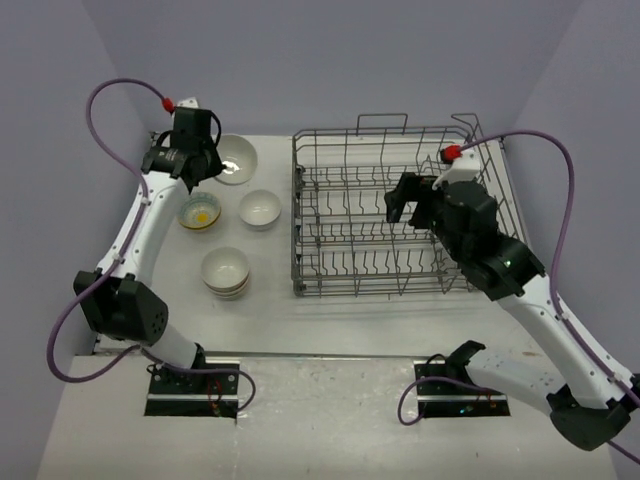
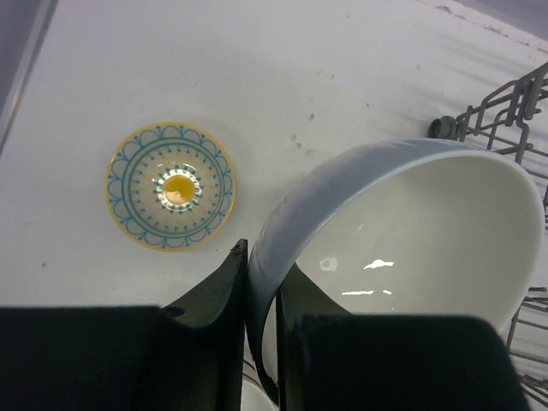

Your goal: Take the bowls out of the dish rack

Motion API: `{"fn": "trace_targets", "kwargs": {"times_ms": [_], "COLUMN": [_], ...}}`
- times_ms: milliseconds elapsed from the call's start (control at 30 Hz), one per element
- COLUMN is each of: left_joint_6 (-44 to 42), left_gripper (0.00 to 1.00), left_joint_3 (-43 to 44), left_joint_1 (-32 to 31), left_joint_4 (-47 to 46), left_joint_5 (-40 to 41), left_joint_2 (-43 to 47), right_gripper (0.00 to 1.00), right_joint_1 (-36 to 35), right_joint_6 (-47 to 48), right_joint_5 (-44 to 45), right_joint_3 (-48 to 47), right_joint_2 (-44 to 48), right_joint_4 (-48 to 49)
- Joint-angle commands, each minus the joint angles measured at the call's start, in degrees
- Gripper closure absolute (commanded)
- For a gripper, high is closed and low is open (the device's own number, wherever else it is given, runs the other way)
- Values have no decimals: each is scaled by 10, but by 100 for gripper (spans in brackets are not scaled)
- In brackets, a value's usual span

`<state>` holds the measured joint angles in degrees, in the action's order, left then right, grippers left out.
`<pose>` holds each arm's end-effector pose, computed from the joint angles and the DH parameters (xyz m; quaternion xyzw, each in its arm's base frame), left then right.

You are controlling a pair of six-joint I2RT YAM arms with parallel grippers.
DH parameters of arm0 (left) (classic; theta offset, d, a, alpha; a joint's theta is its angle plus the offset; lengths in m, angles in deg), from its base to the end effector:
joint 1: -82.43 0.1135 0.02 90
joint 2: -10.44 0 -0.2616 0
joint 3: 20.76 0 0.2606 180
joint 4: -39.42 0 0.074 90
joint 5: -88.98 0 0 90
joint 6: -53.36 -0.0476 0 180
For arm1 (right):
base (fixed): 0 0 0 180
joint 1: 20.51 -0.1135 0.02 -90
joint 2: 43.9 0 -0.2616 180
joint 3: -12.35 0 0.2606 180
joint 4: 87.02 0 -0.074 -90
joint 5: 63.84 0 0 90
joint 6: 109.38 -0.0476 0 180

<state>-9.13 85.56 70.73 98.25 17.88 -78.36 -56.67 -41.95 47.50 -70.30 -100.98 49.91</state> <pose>0.3482 -0.0564 0.3749 -0.1906 0.8809 0.0045 0.4333 0.1925 0.1192 0.4100 0.0149 0.7999 0.1548 0.5796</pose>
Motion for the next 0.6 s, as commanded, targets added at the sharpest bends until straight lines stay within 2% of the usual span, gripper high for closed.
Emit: {"fn": "trace_targets", "kwargs": {"times_ms": [0, 33, 167, 333, 567], "left_joint_6": [11, 11, 15, 11, 0], "left_gripper": [100, 100, 100, 100, 100], "left_joint_3": [0, 0, 9, -15, -40], "left_joint_1": [19, 31, 37, 36, 34], "left_joint_4": [-58, -67, -74, -83, -90], "left_joint_5": [-126, -161, -201, -200, -197], "left_joint_2": [-51, -79, -126, -153, -179], "right_gripper": [1, 1, 1, 1, 1], "right_joint_1": [7, 8, 12, 14, 14], "right_joint_6": [15, 16, 29, 36, 34], "right_joint_5": [22, 19, 18, 11, -3], "right_joint_3": [14, 22, 43, 71, 95], "right_joint_2": [35, 42, 76, 118, 128], "right_joint_4": [1, -1, -9, -12, -12]}}
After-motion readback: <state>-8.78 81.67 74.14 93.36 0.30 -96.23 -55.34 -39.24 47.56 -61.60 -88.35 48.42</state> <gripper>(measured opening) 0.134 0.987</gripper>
